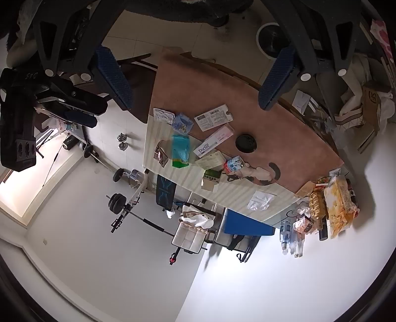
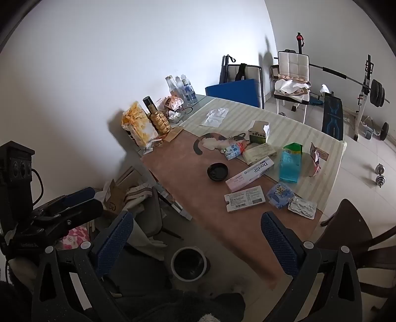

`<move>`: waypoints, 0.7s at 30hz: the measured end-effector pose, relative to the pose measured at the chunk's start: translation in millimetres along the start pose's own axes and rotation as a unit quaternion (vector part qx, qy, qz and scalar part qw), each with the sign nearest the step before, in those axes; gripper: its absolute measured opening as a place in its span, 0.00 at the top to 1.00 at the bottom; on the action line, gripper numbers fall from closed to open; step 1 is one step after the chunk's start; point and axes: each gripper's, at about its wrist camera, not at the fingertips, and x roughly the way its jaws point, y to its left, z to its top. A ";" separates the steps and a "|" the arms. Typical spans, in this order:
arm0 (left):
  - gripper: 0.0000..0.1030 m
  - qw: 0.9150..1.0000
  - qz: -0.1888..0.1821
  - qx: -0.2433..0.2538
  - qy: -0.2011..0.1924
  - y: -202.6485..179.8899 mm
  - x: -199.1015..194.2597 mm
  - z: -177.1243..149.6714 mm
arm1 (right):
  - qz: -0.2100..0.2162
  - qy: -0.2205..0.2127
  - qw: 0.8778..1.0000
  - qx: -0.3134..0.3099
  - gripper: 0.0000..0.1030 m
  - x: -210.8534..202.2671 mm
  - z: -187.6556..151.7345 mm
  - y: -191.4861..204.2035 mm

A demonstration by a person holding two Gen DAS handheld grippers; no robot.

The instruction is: Collect trash

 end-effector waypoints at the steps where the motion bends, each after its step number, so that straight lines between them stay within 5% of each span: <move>1: 0.00 1.000 0.000 0.000 0.000 0.0 -0.1 0.0 | 0.004 -0.004 1.000 0.001 0.00 -0.4 0.1 0.1; 21: 0.00 1.000 -0.014 0.006 0.002 -2.8 3.2 7.6 | -0.007 0.002 1.000 0.017 0.00 2.3 -3.0 -6.5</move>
